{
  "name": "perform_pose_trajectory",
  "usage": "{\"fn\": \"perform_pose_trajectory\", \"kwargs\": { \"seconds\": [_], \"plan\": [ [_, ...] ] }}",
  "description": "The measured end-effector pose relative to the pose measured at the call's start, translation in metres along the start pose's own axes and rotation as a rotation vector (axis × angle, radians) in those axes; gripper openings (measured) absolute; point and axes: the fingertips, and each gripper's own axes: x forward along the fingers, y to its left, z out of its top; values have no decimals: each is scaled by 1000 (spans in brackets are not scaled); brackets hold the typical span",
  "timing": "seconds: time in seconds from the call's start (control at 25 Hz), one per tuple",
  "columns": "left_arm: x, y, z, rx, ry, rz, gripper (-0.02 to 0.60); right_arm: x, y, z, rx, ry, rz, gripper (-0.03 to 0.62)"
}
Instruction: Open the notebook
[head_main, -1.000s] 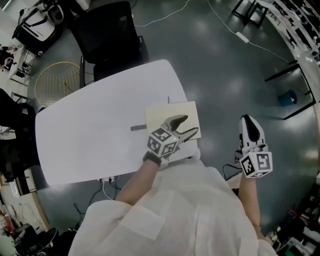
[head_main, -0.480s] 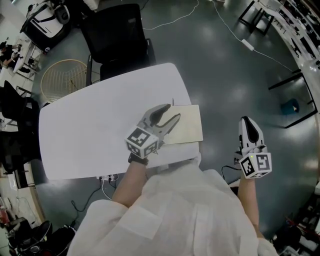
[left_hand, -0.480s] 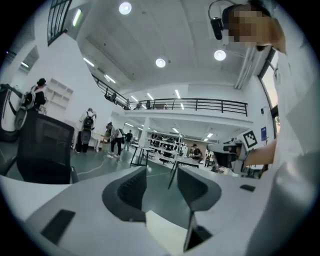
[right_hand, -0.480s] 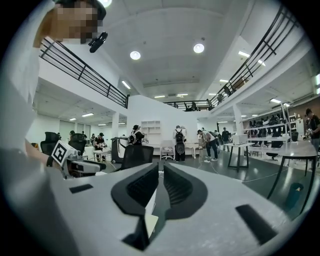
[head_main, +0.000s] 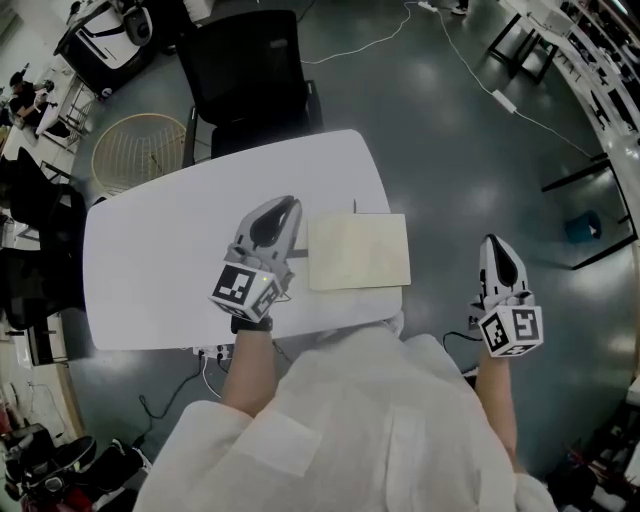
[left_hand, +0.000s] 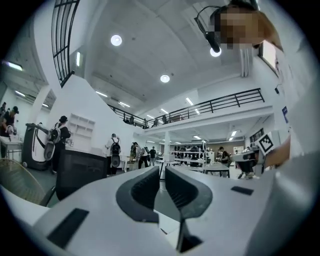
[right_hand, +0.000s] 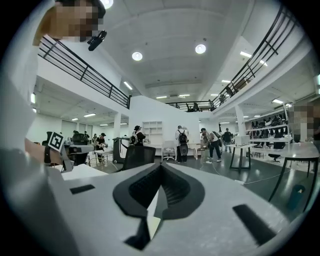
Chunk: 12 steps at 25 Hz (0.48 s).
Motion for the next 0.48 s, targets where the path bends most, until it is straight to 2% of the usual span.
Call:
{"fn": "perform_pose_trajectory", "kwargs": {
  "seconds": [0.16, 0.48],
  "plan": [
    [-12, 9, 1, -6, 8, 42, 37, 1, 1, -3, -18, 35, -32, 2],
    [-17, 8, -2, 11, -8, 28, 37, 4, 6, -3, -31, 27, -25, 2]
  ]
}}
